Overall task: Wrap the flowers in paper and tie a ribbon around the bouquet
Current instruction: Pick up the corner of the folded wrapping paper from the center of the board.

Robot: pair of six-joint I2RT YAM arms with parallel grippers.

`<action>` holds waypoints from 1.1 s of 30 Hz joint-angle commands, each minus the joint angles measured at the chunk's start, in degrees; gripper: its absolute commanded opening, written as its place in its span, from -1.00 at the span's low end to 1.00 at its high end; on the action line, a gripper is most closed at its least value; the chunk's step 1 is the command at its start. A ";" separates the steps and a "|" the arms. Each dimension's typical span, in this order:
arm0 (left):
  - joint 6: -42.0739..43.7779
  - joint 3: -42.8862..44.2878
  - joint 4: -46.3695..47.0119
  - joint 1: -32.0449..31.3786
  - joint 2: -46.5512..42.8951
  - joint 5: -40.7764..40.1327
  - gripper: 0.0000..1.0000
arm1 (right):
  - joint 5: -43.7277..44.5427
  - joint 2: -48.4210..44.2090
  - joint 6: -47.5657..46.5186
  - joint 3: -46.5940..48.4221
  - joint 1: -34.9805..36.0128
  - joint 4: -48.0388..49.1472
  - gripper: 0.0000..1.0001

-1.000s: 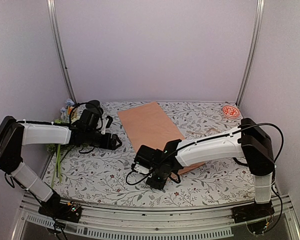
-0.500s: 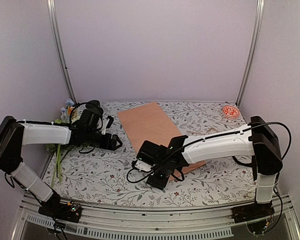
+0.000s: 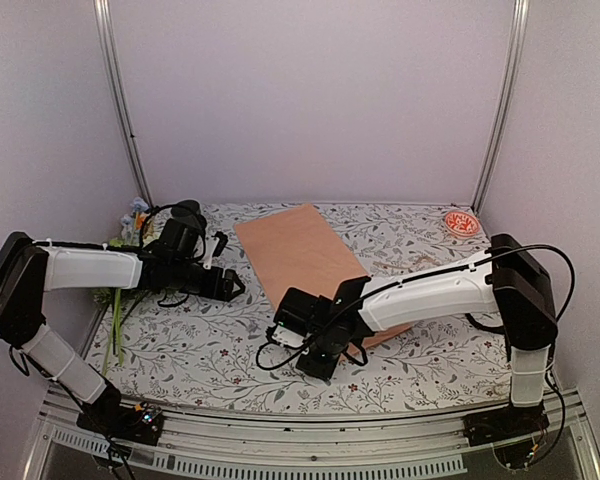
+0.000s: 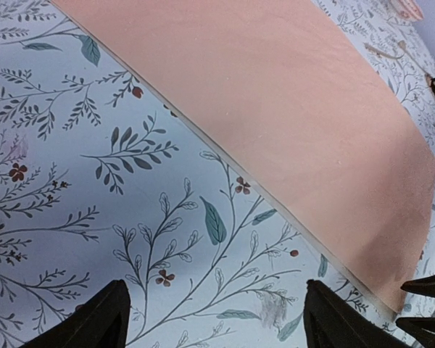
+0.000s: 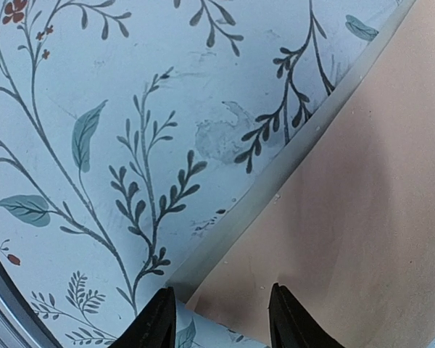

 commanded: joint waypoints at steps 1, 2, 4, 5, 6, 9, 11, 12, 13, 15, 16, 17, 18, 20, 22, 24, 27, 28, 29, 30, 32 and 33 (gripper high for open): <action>0.84 -0.49 0.60 -0.34 -0.78 0.35 0.68 | 2.07 1.26 1.13 -0.17 -0.28 0.58 -0.15; 0.85 -0.49 0.61 -0.37 -0.78 0.32 0.68 | 2.29 1.26 1.22 -0.17 -0.36 0.53 -0.18; 0.93 -0.54 0.59 -0.36 -0.84 0.32 0.68 | 2.32 1.10 1.27 -0.20 -0.48 0.64 -0.22; 0.93 -0.50 0.62 -0.35 -0.84 0.29 0.68 | 2.14 1.04 1.26 -0.21 -0.50 0.58 -0.23; 0.95 -0.49 0.57 -0.35 -0.84 0.23 0.68 | 2.18 1.00 1.21 -0.21 -0.53 0.57 -0.24; 0.89 -0.49 0.63 -0.44 -0.73 0.27 0.68 | 2.37 1.13 1.09 -0.29 -0.95 0.42 -0.29; 1.00 -0.49 0.57 -0.44 -0.69 0.31 0.68 | 2.47 1.12 0.99 -0.59 -1.04 0.39 -0.29; 1.06 -0.49 0.62 -0.44 -0.69 0.23 0.68 | 2.51 1.17 0.99 -0.59 -1.17 0.46 -0.29; 1.10 -0.45 0.53 -0.44 -0.69 0.22 0.68 | 2.60 1.17 1.03 -0.63 -1.20 0.40 -0.29; 1.11 -0.34 0.38 -0.44 -0.73 0.15 0.68 | 2.90 1.16 1.22 -0.59 -1.18 0.35 -0.30; 1.19 -0.32 0.24 -0.44 -0.62 0.14 0.68 | 2.75 1.17 1.33 -0.57 -1.20 0.27 -0.31; 1.21 -0.32 0.22 -0.44 -0.56 0.20 0.69 | 1.94 1.17 1.34 -0.51 -1.13 0.15 -0.31; 1.20 -0.32 0.22 -0.44 -0.52 0.33 0.68 | 0.30 1.11 1.14 -0.58 -1.09 0.18 -0.32; 1.23 -0.32 0.22 -0.45 -0.44 0.44 0.69 | -2.27 0.65 0.47 -1.21 -1.00 0.79 -0.31; 1.20 -0.36 0.26 -0.44 -0.36 0.40 0.69 | -3.17 0.46 0.53 -1.51 -1.03 0.97 -0.32; 1.29 -0.40 0.33 -0.44 -0.22 0.36 0.69 | -2.76 0.76 0.87 -1.49 -0.97 0.70 -0.36; 1.37 -0.34 0.33 -0.53 -0.07 0.38 0.69 | -1.89 1.16 1.11 -1.51 -1.02 0.56 -0.38; 1.42 -0.36 0.31 -0.53 -0.07 0.39 0.69 | -1.40 1.25 1.22 -1.63 -1.02 0.49 -0.40; 1.51 -0.40 0.31 -0.53 -0.07 0.42 0.69 | -0.83 1.22 1.31 -1.56 -0.98 0.41 -0.42; 1.47 -0.40 0.32 -0.53 -0.14 0.40 0.69 | -0.16 1.21 1.49 -1.43 -0.99 0.43 -0.45; 1.55 -0.47 0.33 -0.53 -0.24 0.47 0.69 | 0.48 1.10 1.66 -1.14 -1.01 0.31 -0.49; 1.65 -0.49 0.32 -0.53 -0.25 0.45 0.69 | 0.65 1.09 1.73 -0.86 -1.06 0.31 -0.52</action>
